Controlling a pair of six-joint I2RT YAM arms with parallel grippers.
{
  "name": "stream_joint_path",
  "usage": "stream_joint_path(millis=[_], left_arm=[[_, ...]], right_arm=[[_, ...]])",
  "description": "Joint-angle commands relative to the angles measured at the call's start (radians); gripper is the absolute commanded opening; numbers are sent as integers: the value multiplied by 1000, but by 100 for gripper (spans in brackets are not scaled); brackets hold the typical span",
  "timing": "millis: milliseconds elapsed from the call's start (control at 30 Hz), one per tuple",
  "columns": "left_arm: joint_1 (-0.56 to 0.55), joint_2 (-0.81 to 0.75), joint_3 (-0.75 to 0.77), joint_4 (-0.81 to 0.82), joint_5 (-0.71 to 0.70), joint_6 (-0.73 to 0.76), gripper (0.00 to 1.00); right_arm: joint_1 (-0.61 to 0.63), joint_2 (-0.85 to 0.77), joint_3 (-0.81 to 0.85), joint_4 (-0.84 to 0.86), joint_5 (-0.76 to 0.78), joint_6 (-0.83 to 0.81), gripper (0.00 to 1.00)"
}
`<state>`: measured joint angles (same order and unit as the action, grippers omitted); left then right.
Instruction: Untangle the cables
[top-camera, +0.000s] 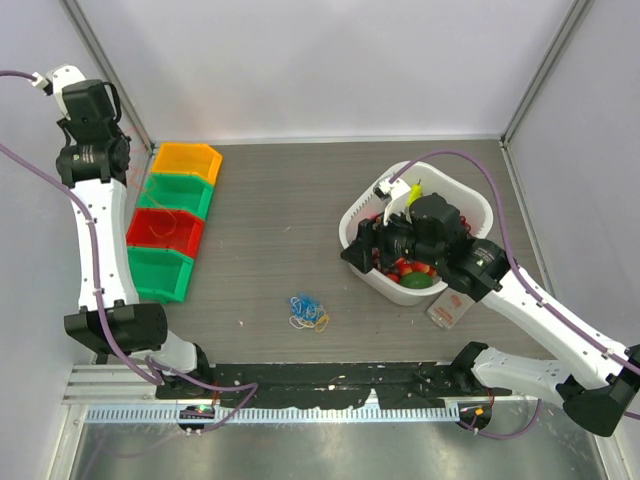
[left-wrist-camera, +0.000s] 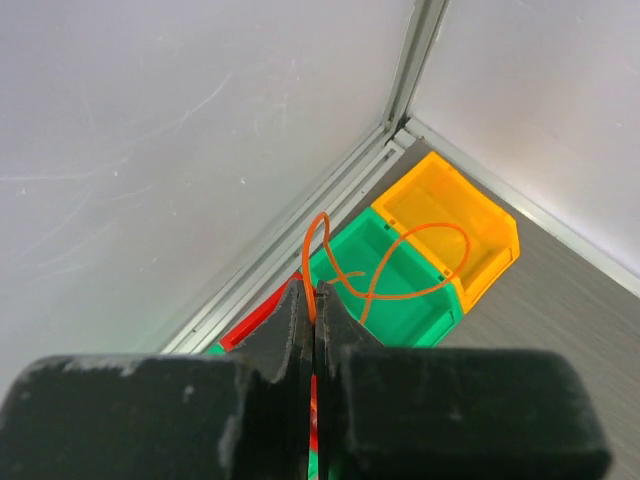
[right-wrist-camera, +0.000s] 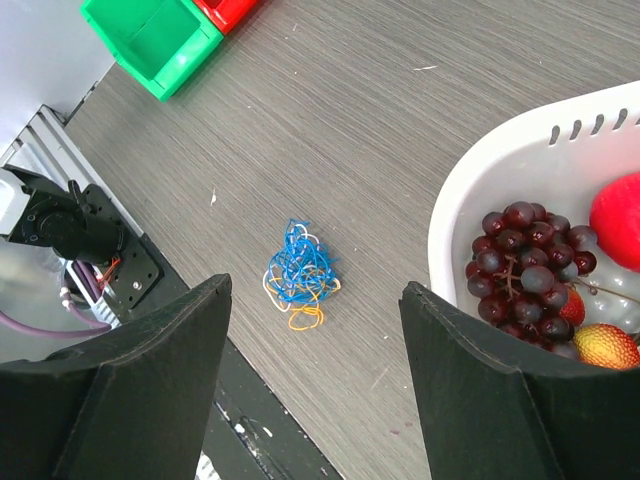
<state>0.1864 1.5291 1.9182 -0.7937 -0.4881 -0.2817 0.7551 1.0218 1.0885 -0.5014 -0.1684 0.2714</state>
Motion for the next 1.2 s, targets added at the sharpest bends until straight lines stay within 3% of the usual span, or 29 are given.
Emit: stream_joint_path(millis=[0, 200, 500, 667, 1167], left_arm=[[7, 3, 44, 7, -4, 3, 0], [8, -24, -47, 34, -12, 4, 0], [8, -130, -372, 105, 3, -59, 0], [7, -162, -473, 128, -12, -63, 0], [16, 32, -485, 48, -101, -184, 0]], right_arm=[[-3, 0, 17, 50, -17, -8, 73], [-3, -2, 14, 54, -22, -5, 73], [-3, -11, -1, 67, -26, 2, 73], [-5, -12, -9, 77, -36, 5, 73], [-10, -34, -36, 87, -36, 5, 73]])
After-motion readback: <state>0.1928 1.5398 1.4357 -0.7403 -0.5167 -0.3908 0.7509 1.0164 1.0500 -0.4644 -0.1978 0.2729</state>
